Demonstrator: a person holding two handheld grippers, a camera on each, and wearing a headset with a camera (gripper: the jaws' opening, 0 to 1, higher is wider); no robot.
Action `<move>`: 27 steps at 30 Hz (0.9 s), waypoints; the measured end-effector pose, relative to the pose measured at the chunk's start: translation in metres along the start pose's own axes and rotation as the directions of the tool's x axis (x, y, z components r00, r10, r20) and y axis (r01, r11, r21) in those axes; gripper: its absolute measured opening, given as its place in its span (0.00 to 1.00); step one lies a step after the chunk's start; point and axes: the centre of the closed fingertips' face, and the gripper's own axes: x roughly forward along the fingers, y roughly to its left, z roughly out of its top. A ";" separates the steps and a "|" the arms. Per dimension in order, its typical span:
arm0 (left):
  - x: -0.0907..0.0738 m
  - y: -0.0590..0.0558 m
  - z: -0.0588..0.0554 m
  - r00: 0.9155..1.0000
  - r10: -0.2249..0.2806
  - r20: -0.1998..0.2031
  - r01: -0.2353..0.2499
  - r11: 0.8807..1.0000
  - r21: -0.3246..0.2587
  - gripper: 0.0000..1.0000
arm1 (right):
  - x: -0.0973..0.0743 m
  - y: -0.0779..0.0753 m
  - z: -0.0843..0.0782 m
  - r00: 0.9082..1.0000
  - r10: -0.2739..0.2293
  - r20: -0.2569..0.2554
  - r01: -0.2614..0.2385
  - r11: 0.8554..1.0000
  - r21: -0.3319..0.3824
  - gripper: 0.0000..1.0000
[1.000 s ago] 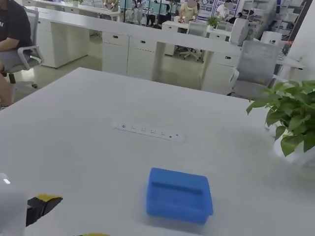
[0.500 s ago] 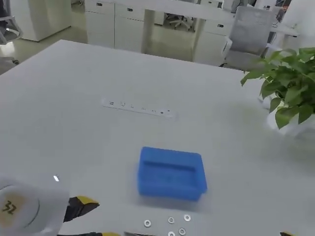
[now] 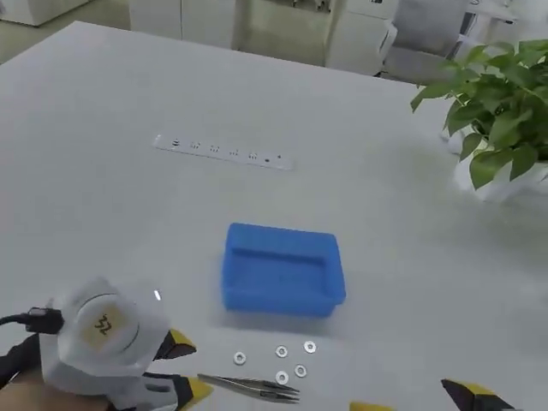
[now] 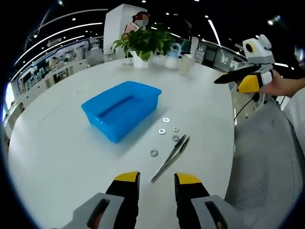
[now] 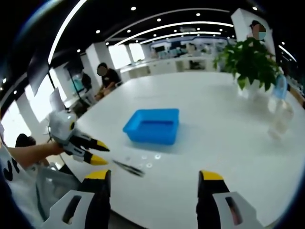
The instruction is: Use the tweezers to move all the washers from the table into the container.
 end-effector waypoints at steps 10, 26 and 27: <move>0.020 -0.002 -0.015 0.994 -0.061 -0.087 0.067 0.996 0.067 0.21 | -0.002 0.011 -0.005 1.000 0.027 -0.013 -0.027 1.000 -0.002 0.68; 0.020 -0.027 -0.008 0.987 -0.126 -0.098 0.142 0.972 0.185 0.00 | 0.002 0.034 0.001 0.997 0.080 -0.012 -0.081 0.995 -0.066 0.65; 0.018 -0.029 -0.007 0.988 -0.128 -0.091 0.143 0.973 0.182 0.00 | 0.004 0.038 0.000 0.996 0.090 -0.015 -0.091 0.993 -0.079 0.65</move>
